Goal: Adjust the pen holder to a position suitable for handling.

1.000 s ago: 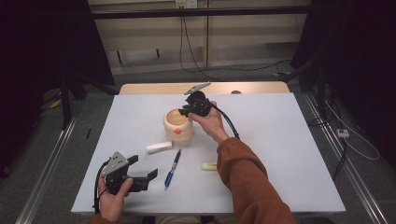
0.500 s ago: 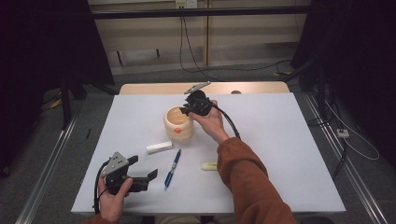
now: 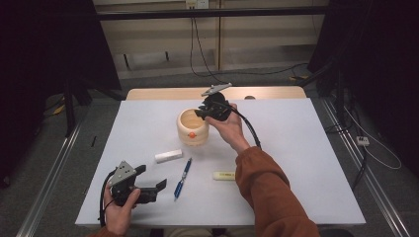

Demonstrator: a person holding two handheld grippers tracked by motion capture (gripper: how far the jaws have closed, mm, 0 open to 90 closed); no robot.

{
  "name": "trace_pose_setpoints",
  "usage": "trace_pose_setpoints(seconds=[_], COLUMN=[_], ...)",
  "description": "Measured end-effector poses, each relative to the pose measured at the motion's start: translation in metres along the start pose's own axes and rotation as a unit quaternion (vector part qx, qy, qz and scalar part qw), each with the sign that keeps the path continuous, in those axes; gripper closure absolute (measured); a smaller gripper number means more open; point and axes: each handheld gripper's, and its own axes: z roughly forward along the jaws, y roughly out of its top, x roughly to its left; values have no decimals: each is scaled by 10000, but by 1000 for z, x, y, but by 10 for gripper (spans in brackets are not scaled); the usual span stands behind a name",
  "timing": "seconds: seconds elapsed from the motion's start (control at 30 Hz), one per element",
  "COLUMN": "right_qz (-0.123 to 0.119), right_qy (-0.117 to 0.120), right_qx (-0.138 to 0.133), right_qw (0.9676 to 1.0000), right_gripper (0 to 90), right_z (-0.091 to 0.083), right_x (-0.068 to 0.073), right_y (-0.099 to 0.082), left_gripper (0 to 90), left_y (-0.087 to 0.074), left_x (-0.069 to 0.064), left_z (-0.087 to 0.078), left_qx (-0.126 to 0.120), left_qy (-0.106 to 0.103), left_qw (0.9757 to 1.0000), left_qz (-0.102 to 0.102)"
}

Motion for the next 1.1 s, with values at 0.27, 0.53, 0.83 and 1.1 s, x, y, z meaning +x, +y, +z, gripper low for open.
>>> trace_pose_setpoints(seconds=[0.27,0.53,0.83,1.1], right_qz=[36,147,238,183], right_qy=[-134,-157,-410,-502], right_qx=[-92,-155,-156,22], right_qw=[9999,9996,9988,9986], right_gripper=[756,756,755,755], right_z=[-26,-46,-67,-72], right_x=[-8,-14,-23,-26], right_y=[-3,-19,-34,-47], left_gripper=[56,56,56,56], left_y=[-1,-1,-1,-1], left_x=[0,0,1,0], left_z=[1,1,1,1], left_qx=[4,28,36,59], left_qy=[14,4,5,11], left_qw=[10000,10000,10000,10000], left_qz=[-14,0,-1,-5])
